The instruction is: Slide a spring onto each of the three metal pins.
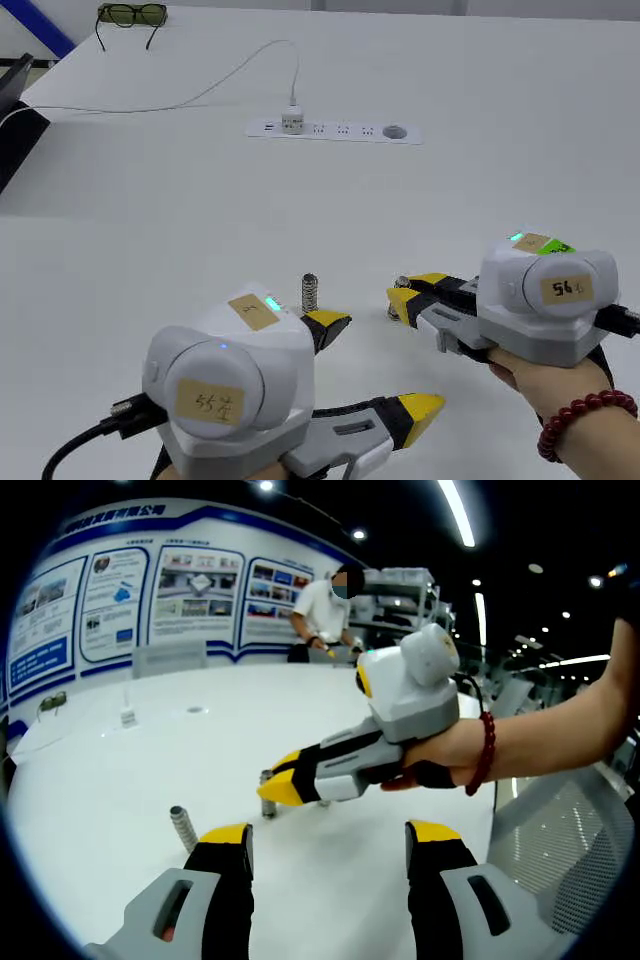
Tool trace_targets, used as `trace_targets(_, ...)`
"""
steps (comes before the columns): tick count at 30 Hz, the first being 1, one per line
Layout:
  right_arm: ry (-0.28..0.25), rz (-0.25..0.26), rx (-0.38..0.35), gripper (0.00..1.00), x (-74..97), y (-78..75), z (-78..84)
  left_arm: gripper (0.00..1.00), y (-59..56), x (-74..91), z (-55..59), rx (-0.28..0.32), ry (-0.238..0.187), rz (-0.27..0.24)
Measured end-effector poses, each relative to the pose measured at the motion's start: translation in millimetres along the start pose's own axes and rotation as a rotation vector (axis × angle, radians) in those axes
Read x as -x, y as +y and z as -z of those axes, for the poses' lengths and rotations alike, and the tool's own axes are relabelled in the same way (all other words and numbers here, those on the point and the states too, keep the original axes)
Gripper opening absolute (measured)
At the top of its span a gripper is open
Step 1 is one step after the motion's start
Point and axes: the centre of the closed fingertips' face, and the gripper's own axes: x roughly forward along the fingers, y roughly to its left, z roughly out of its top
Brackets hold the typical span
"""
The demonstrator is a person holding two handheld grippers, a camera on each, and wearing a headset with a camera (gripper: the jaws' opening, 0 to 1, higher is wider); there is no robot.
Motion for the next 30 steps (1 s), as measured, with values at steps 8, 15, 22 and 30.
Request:
trace_targets(8, 0.009, -0.009, -0.001, 0.12, 1.5, 3.0, -0.1, 0.62, 0.5, -0.1, -0.8, 0.005, -0.003, -0.002)
trace_targets(15, -0.018, -0.03, -0.005, 0.24, 8.9, 9.7, -14.3, 0.62, 1.0, -0.7, 0.4, 0.0, 0.006, -0.013)
trace_targets(22, -0.054, -0.037, -0.042, 0.32, 25.4, 9.8, -29.8, 0.6, 2.1, -2.4, -1.0, -0.027, 0.016, -0.032)
trace_targets(30, -0.06, -0.015, -0.058, 0.39, 43.1, -0.1, -36.2, 0.59, -6.5, -9.6, -5.4, -0.091, 0.012, -0.018)
